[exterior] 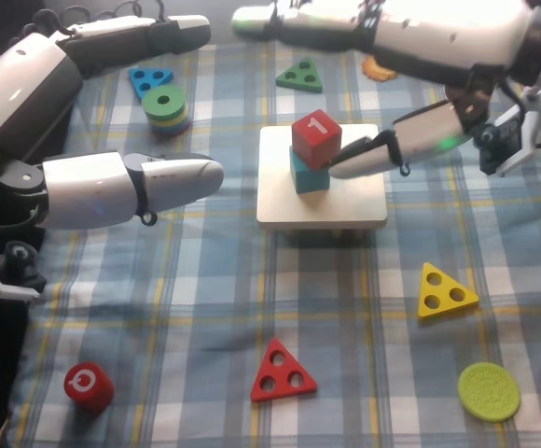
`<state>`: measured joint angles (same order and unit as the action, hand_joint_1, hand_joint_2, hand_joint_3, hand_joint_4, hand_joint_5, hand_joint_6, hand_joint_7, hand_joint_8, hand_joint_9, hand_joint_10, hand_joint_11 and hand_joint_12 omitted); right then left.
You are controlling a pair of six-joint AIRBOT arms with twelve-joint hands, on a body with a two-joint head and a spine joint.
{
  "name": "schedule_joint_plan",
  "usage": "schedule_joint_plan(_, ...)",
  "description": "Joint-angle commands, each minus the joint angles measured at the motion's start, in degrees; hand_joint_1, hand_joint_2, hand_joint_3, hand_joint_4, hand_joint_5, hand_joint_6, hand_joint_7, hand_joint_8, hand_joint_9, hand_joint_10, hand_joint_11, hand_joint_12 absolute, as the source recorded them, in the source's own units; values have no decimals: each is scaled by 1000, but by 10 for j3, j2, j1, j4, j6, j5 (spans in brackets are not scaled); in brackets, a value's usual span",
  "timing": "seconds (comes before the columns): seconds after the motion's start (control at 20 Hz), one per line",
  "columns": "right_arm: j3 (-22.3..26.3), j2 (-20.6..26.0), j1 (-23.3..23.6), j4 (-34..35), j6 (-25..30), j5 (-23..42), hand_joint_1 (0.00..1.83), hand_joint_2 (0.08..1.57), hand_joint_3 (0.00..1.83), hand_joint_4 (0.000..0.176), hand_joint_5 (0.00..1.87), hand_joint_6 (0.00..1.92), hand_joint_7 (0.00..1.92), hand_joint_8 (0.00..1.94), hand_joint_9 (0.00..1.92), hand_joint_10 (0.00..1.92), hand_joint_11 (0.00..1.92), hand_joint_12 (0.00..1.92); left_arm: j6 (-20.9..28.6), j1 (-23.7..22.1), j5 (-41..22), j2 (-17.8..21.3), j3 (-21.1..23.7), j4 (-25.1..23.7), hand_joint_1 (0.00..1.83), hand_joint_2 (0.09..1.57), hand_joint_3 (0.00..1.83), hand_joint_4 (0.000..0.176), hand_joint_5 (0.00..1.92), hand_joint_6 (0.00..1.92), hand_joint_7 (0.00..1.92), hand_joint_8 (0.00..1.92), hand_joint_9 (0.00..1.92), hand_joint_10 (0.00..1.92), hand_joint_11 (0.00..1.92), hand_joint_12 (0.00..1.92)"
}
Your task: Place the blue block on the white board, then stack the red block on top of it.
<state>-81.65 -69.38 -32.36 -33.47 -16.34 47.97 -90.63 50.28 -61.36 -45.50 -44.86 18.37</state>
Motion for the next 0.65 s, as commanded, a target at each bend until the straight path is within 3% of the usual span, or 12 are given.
schedule_joint_plan(0.0,7,8,10,46,1,89,719,943,5,67,8,0,203,0,196,0,0,468,16,-6,-82,0,-1,-11,794,893,0,58,508,0,431,1,342,1,0,685)
schedule_joint_plan(0.05,19,21,6,69,-8,111,712,961,7,99,1,0,112,7,86,7,0,189,35,-5,-90,2,-3,-15,754,902,2,61,498,0,426,0,336,0,0,745)
schedule_joint_plan(0.1,36,43,-9,97,-23,136,648,961,3,112,0,0,78,2,46,2,0,70,57,-4,-102,3,-7,-20,724,905,3,68,495,0,421,0,333,0,0,763)
schedule_joint_plan(0.2,79,91,-71,187,-66,220,557,959,2,168,0,0,4,0,1,0,0,2,127,2,-131,6,-20,-36,745,913,2,60,492,0,418,0,338,1,0,757)
schedule_joint_plan(0.25,98,107,-99,220,-81,262,510,972,7,174,0,0,5,1,0,0,0,0,161,7,-142,8,-26,-42,740,918,2,42,479,0,410,0,332,0,0,739)
schedule_joint_plan(0.3,114,122,-128,250,-96,302,366,1075,13,145,0,0,40,4,12,2,0,0,207,14,-157,9,-35,-49,721,915,1,29,453,2,390,2,309,2,0,653)
schedule_joint_plan(0.35,133,138,-158,284,-115,349,302,1110,15,165,4,1,72,11,17,3,0,0,261,22,-176,9,-44,-56,668,923,2,12,385,0,374,0,325,5,0,694)
schedule_joint_plan(0.4,149,148,-190,319,-130,400,323,1124,13,160,26,8,88,12,23,4,0,0,317,35,-203,10,-54,-59,729,935,4,6,318,2,334,2,284,3,0,570)
schedule_joint_plan(0.45,158,152,-208,339,-140,429,402,1168,9,133,53,5,110,7,46,5,15,7,352,46,-224,10,-59,-59,727,949,9,12,238,0,303,0,272,0,0,546)
schedule_joint_plan(0.5,170,154,-231,370,-157,471,520,1177,4,77,114,19,183,24,150,35,152,65,391,62,-255,9,-65,-58,736,927,0,42,208,0,348,11,308,10,0,587)
schedule_joint_plan(0.55,175,156,-242,387,-167,489,582,1171,0,57,186,13,277,15,277,29,271,104,416,73,-279,9,-69,-57,685,925,0,35,190,0,395,12,342,12,0,677)
schedule_joint_plan(0.6,177,159,-248,406,-173,507,645,1219,4,58,214,5,371,11,401,23,364,132,451,85,-315,7,-74,-55,426,1019,16,16,116,0,368,2,348,7,0,779)
